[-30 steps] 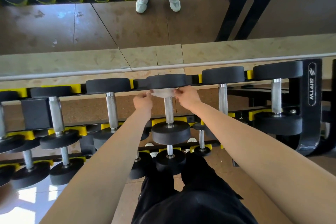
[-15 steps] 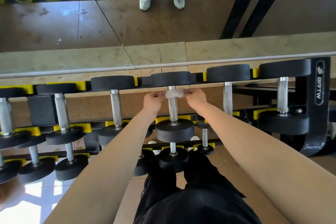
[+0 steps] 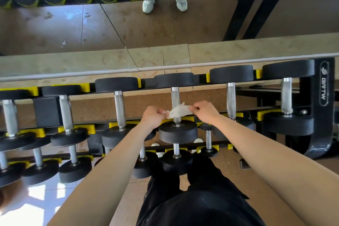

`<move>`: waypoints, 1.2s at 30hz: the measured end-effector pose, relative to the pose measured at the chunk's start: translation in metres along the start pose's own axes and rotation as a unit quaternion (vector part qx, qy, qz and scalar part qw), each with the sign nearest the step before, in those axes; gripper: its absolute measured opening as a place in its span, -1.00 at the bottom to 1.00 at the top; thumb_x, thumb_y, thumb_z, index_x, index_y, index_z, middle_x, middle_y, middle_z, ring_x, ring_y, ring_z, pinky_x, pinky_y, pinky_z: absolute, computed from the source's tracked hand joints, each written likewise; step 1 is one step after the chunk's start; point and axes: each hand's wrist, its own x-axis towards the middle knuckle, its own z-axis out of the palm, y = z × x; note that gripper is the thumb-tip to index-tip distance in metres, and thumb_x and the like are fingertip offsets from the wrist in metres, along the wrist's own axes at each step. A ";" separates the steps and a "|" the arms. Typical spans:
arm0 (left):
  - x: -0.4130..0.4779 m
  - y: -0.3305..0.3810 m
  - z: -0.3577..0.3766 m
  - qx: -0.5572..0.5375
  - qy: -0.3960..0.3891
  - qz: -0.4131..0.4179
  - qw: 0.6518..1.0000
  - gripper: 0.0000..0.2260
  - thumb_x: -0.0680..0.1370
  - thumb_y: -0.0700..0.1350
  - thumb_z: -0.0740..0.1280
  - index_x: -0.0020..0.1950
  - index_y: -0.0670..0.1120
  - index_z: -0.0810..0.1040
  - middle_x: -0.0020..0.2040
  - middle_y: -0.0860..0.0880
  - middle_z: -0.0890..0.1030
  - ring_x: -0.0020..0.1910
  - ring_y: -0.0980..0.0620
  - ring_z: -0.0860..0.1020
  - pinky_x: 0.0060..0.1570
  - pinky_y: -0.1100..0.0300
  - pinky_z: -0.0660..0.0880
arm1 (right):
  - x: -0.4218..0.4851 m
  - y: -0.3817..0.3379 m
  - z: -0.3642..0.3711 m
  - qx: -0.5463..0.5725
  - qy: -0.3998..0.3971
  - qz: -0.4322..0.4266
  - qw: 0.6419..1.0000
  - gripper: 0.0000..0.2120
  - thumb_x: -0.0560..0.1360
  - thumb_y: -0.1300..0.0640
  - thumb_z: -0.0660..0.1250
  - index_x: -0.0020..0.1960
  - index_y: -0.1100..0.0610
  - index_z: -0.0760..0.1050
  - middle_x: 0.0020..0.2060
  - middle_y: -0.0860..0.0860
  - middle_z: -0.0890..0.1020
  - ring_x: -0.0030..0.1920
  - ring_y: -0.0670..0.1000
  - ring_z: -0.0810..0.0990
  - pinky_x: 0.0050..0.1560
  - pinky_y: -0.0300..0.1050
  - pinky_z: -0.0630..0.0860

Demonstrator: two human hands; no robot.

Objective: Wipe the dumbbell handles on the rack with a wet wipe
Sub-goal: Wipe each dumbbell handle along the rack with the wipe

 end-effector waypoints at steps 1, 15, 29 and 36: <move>0.000 -0.004 -0.002 0.019 -0.002 -0.007 1.000 -0.93 0.60 -0.06 0.40 -0.01 -0.05 0.61 -0.05 -0.04 0.64 -0.16 0.12 0.55 -0.08 0.17 0.50 | -0.002 -0.005 0.003 -0.010 -0.005 -0.008 1.000 -0.65 0.68 -0.06 0.14 -0.25 0.00 0.42 -0.34 -0.03 0.51 -0.35 -0.08 0.49 -0.31 -0.26 0.34; -0.004 -0.018 -0.005 0.211 0.001 -0.028 0.977 -0.82 0.53 0.05 0.44 -0.06 -0.05 0.65 -0.21 -0.02 0.65 -0.24 0.03 0.63 -0.20 0.11 0.61 | -0.015 -0.021 0.007 -0.097 -0.084 -0.003 0.992 -0.70 0.59 -0.02 0.32 -0.29 0.05 0.50 -0.35 -0.01 0.55 -0.33 -0.06 0.52 -0.31 -0.24 0.38; -0.006 -0.039 -0.022 0.136 0.070 -0.042 0.987 -0.78 0.62 0.00 0.30 -0.01 -0.14 0.61 -0.19 -0.07 0.62 -0.20 -0.01 0.61 -0.15 0.11 0.58 | -0.014 -0.031 0.010 -0.051 -0.050 0.007 0.997 -0.66 0.50 -0.14 0.43 -0.19 0.14 0.59 -0.24 0.06 0.65 -0.26 -0.03 0.58 -0.13 -0.15 0.57; -0.001 -0.017 -0.033 -0.439 0.107 -0.080 0.889 -0.78 0.62 -0.07 0.26 0.26 -0.01 0.45 0.16 -0.11 0.59 0.16 -0.11 0.56 0.25 -0.04 0.54 | -0.012 -0.016 -0.004 0.193 0.057 0.059 0.978 -0.78 0.60 -0.03 0.32 -0.05 0.12 0.57 -0.10 0.10 0.66 -0.11 0.03 0.64 -0.10 -0.18 0.51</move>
